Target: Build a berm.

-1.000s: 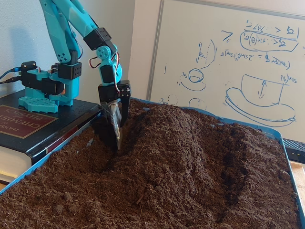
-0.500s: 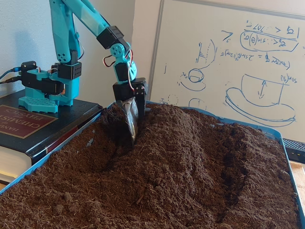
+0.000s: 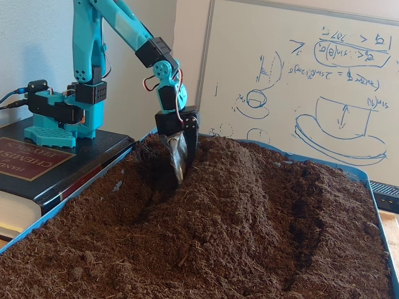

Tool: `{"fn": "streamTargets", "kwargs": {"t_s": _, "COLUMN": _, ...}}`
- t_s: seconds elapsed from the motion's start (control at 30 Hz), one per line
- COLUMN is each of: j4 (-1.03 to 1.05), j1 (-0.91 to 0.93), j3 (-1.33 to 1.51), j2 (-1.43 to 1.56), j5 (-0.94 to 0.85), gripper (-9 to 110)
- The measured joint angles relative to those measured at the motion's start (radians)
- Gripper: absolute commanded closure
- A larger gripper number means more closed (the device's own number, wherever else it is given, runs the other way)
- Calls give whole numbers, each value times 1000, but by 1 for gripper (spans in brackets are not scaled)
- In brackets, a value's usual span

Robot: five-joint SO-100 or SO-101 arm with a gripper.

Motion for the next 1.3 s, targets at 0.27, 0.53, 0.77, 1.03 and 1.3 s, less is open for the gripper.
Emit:
{"fn": "streamTargets", "kwargs": {"t_s": 0.27, "j4": 0, "j1": 9, "j3": -32, "j2": 0, "j5": 0, "gripper": 101}}
{"fn": "streamTargets", "kwargs": {"t_s": 0.53, "j4": -2, "j1": -21, "j3": 58, "j2": 18, "j5": 0, "gripper": 101}}
{"fn": "streamTargets", "kwargs": {"t_s": 0.77, "j4": -11, "j1": -115, "j3": 324, "j2": 186, "j5": 6, "gripper": 101}}
{"fn": "streamTargets", "kwargs": {"t_s": 1.03, "j4": 0, "j1": -124, "j3": 388, "j2": 537, "j5": 6, "gripper": 101}}
{"fn": "streamTargets", "kwargs": {"t_s": 1.3, "j4": 209, "j1": -15, "j3": 374, "j2": 859, "j5": 6, "gripper": 101}}
